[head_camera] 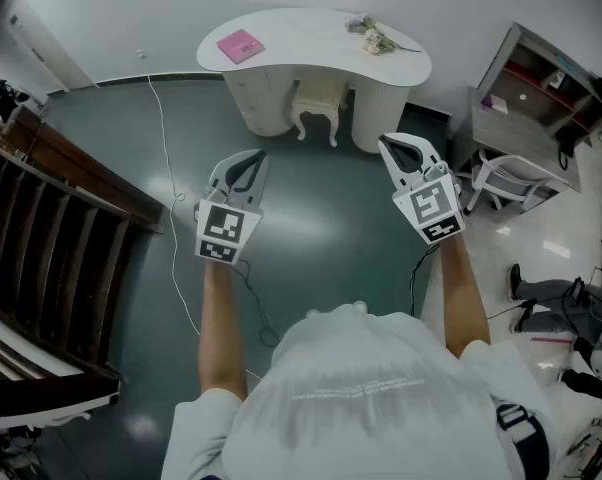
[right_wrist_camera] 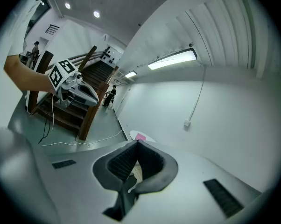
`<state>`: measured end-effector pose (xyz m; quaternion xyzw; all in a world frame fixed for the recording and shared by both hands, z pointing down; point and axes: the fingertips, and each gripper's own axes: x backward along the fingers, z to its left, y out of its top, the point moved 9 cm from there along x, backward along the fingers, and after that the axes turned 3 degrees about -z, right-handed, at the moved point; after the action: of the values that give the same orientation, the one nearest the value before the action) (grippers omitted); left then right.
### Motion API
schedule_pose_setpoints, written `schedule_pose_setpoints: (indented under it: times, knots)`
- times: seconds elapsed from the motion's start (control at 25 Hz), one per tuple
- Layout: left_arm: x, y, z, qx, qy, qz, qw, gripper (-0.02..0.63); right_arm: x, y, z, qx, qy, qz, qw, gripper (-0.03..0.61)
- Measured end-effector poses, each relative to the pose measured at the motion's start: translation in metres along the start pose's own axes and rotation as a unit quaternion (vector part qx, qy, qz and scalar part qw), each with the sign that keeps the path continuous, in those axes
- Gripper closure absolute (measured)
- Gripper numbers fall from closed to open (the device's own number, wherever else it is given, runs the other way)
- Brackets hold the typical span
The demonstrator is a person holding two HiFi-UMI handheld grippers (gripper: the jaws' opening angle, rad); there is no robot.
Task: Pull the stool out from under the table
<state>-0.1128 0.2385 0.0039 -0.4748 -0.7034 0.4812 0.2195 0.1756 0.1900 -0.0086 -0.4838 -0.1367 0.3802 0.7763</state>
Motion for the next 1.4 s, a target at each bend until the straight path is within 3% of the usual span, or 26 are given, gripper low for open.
schedule_pose_setpoints:
  times: [0.32,0.72,0.96,1.4]
  knots:
    - [-0.007,0.001,-0.013,0.006,-0.008,0.010,0.9999,0.595,0.008,-0.009,-0.006,-0.028,0.019,-0.019,0.999,0.563]
    - [-0.037,0.010,-0.049,0.010,-0.008,0.046,0.9989,0.595,0.023,-0.046,-0.043,-0.071,0.039,-0.016,0.997,0.563]
    - [-0.058,0.010,-0.062,0.013,-0.003,0.061,0.9981,0.595,0.020,-0.067,-0.063,-0.060,0.038,-0.006,0.997,0.564]
    - [-0.112,-0.020,-0.022,0.030,-0.016,0.058,0.9977,0.595,-0.035,-0.082,-0.070,-0.057,0.061,0.013,0.996,0.565]
